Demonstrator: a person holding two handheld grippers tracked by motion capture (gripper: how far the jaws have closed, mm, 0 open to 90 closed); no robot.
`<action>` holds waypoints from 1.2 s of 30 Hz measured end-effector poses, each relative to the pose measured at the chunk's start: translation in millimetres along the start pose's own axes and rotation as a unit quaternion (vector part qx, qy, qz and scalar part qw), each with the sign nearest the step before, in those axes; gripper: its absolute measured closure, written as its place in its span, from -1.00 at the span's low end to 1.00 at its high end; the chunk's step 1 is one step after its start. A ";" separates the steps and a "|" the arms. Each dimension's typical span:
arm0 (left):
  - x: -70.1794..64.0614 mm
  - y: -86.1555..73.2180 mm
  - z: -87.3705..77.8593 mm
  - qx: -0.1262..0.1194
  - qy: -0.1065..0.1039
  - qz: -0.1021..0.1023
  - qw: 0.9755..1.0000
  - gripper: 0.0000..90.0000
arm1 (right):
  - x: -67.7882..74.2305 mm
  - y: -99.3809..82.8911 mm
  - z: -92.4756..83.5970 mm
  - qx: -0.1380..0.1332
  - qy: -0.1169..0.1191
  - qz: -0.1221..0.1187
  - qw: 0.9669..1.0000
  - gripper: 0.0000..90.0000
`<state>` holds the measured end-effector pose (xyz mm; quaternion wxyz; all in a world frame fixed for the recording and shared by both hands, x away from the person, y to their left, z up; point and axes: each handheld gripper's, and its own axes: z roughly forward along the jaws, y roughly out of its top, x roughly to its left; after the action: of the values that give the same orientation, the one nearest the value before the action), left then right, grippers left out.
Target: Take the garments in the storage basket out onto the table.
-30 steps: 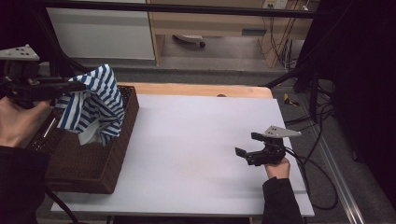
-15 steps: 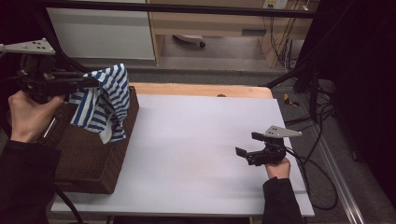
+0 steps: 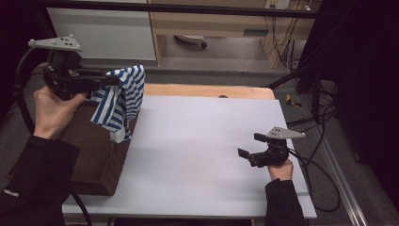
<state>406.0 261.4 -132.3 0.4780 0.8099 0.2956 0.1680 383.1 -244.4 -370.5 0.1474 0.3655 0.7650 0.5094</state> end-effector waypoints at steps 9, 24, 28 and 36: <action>-16.5 15.3 23.1 0.001 -0.025 0.014 1.000 0.79 | 0.1 0.2 -1.1 -0.002 0.002 0.002 1.000 -0.90; -26.9 -13.5 87.4 0.057 -0.054 0.013 0.997 0.78 | -0.4 0.5 -2.6 -0.005 0.001 0.002 1.000 -0.90; -27.7 -25.2 100.8 0.074 -0.053 0.012 0.996 0.78 | -0.7 0.5 -2.9 -0.005 0.000 0.002 1.000 -0.90; -31.9 -46.0 121.0 0.094 -0.063 0.011 0.994 0.78 | -0.8 0.3 -2.7 -0.004 -0.001 0.001 1.000 -0.90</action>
<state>433.9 176.2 -231.0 0.4160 0.8633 0.2702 0.0930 382.2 -246.8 -369.1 0.1489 0.3662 0.7627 0.5119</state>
